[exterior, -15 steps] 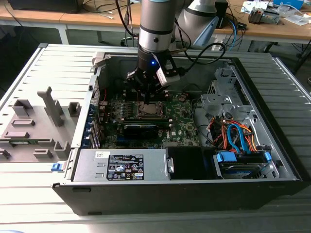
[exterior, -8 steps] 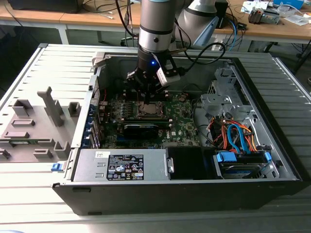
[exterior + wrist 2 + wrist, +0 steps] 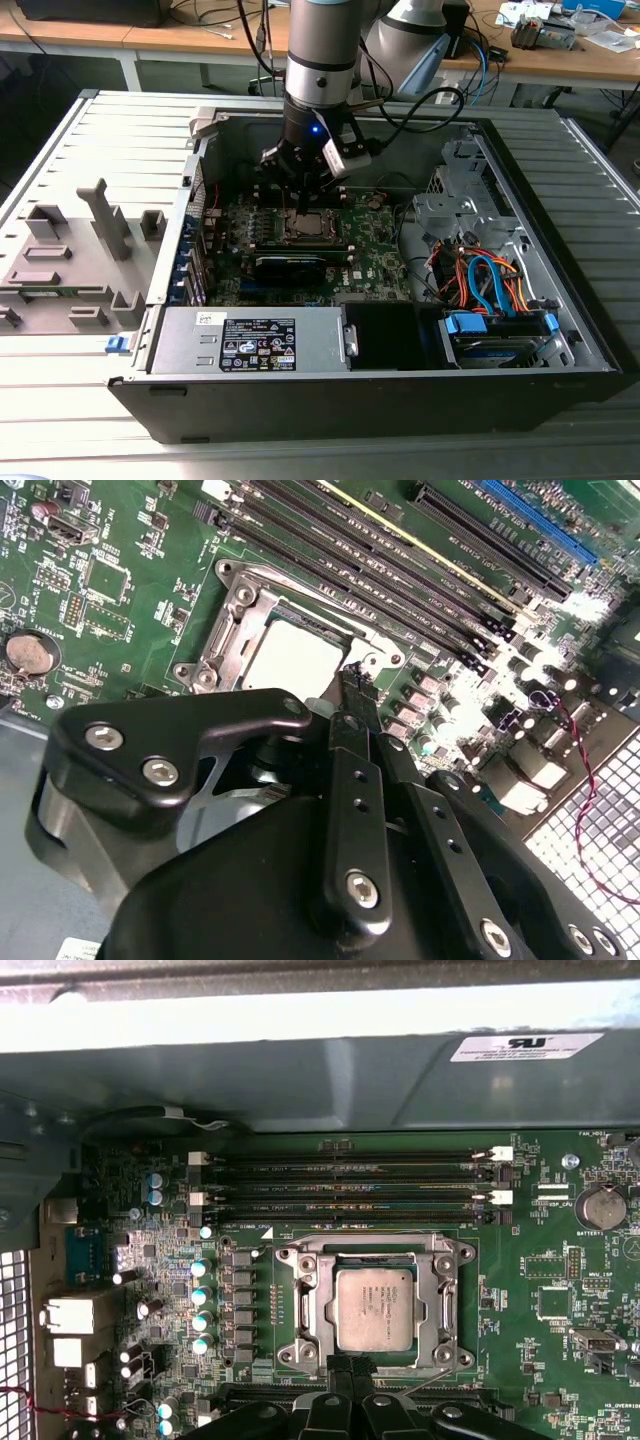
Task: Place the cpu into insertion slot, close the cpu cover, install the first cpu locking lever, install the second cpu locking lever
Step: 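Install the first cpu locking lever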
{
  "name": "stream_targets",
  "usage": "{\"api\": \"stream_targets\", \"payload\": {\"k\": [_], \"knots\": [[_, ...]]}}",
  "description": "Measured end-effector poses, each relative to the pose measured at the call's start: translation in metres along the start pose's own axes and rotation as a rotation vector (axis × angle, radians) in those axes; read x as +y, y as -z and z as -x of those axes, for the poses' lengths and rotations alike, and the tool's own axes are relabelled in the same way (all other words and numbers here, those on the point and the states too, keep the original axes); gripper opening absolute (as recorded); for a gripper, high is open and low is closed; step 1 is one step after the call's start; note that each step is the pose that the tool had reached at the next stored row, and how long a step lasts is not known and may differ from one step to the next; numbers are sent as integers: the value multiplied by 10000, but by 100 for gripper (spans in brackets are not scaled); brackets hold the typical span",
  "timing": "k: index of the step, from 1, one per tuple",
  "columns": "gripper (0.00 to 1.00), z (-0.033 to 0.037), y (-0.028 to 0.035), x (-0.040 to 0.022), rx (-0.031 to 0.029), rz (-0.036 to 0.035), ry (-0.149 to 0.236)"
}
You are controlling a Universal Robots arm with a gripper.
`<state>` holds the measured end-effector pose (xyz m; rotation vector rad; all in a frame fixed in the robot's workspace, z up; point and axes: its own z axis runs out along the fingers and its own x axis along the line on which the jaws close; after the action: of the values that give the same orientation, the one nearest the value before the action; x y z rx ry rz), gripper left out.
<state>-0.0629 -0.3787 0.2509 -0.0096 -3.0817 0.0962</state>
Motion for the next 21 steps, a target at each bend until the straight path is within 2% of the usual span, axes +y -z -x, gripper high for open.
{"api": "stream_targets", "payload": {"k": [21], "knots": [[11,0,0,0,-13,-12,212]]}}
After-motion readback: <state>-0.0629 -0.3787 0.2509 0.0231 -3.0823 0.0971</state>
